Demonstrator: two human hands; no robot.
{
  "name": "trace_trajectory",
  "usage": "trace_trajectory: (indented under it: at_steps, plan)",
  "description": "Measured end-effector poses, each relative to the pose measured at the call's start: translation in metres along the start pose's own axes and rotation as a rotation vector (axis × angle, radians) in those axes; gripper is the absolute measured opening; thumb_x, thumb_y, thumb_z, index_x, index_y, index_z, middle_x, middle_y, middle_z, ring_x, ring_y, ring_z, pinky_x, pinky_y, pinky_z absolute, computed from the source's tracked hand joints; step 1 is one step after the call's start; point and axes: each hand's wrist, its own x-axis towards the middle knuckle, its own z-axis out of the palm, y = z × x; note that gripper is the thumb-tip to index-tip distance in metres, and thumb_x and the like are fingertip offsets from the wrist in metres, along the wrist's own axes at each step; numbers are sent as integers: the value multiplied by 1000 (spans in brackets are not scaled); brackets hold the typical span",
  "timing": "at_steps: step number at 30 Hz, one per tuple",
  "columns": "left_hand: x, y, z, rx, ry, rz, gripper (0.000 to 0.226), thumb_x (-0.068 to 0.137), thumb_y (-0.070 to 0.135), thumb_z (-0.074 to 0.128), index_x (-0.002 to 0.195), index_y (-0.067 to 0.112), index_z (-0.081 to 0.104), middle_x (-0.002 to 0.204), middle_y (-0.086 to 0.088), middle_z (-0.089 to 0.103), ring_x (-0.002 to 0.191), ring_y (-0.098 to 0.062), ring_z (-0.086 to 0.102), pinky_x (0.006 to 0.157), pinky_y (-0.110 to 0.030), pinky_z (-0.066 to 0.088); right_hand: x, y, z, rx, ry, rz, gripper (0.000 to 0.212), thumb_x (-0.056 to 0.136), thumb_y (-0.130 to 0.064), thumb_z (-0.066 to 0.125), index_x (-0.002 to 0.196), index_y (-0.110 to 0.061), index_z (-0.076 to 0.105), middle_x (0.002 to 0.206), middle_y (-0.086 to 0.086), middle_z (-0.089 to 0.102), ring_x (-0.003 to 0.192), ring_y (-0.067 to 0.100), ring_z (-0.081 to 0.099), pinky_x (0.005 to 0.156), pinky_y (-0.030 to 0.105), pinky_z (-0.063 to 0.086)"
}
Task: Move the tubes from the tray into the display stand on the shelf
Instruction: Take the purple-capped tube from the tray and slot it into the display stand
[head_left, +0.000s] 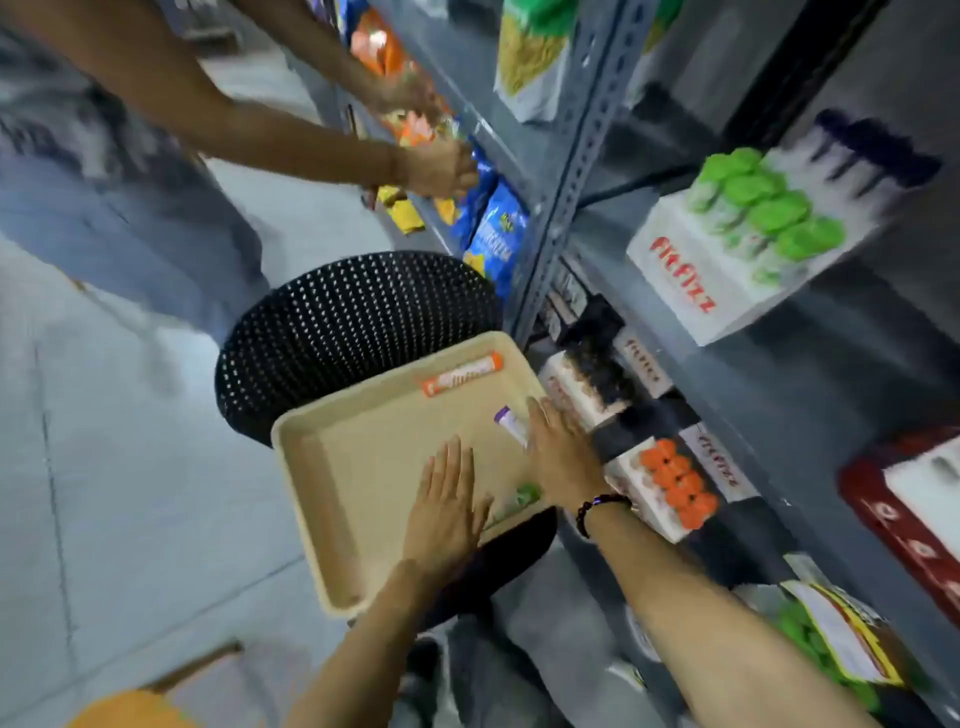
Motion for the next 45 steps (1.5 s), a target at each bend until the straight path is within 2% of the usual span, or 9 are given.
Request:
trace_trajectory:
  at_steps: [2, 7, 14, 22, 28, 33, 36, 39, 45]
  plan:
    - [2, 0, 21, -25, -28, -39, 67, 99, 40, 8, 132, -7, 42, 138, -25, 44, 132, -35, 30, 113, -36, 3, 16, 5, 15, 32, -122, -7, 52, 95, -13, 41, 145, -11, 28, 143, 14, 43, 127, 33, 45, 101, 42, 42]
    - [-2, 4, 71, -19, -193, -76, 70, 99, 42, 7, 130, -6, 48, 137, -26, 45, 126, -40, 44, 113, -37, 5, 51, 17, 55, 56, -234, 2, 51, 94, -8, 43, 143, -15, 31, 132, 17, 49, 109, 38, 53, 82, 42, 48]
    - [-3, 3, 89, -32, -234, -92, 68, 98, 47, 6, 141, 2, 35, 147, -18, 34, 136, -32, 32, 114, -35, 8, 89, 21, 79, 48, -317, -13, 47, 96, -7, 40, 142, -14, 34, 128, 19, 54, 110, 39, 54, 87, 44, 49]
    - [-3, 3, 87, 12, -259, -98, 68, 98, 49, 7, 143, 5, 33, 149, -16, 31, 138, -29, 28, 114, -36, 11, 94, 19, 74, 117, -298, -23, 38, 91, 0, 43, 126, -11, 53, 112, 23, 60, 96, 40, 61, 77, 39, 51]
    - [-2, 5, 82, -6, -302, -86, 71, 97, 49, 4, 141, 1, 33, 145, -21, 37, 134, -35, 35, 113, -33, 2, 76, 16, 22, 269, -111, 92, 39, 91, -8, 45, 128, -17, 54, 115, 22, 59, 99, 40, 59, 82, 42, 53]
    - [3, 15, 60, 15, -328, 24, 76, 98, 45, 2, 126, -8, 50, 129, -29, 52, 117, -44, 52, 105, -42, 26, 37, 28, -56, 374, 163, 228, 37, 87, -9, 53, 122, -16, 61, 109, 24, 61, 95, 40, 60, 81, 41, 52]
    - [12, 37, 37, -1, -247, 169, 79, 98, 46, 2, 122, -11, 52, 127, -31, 53, 115, -46, 52, 102, -42, 24, 1, 41, -103, 388, 341, 335, 36, 86, -12, 57, 121, -17, 62, 104, 21, 64, 93, 39, 63, 81, 43, 53]
    - [36, 77, 13, -71, -115, 327, 76, 99, 44, 5, 125, -13, 48, 130, -33, 49, 118, -47, 49, 102, -40, 21, -39, 56, -145, 343, 532, 441, 32, 85, -15, 58, 116, -20, 65, 93, 15, 64, 83, 38, 64, 72, 42, 55]
    - [91, 179, -29, -190, 15, 578, 72, 98, 46, 11, 136, -10, 35, 143, -30, 35, 133, -43, 31, 110, -49, 23, -117, 94, -207, 254, 872, 598, 33, 82, -19, 64, 116, -18, 66, 91, 13, 64, 79, 33, 64, 70, 35, 54]
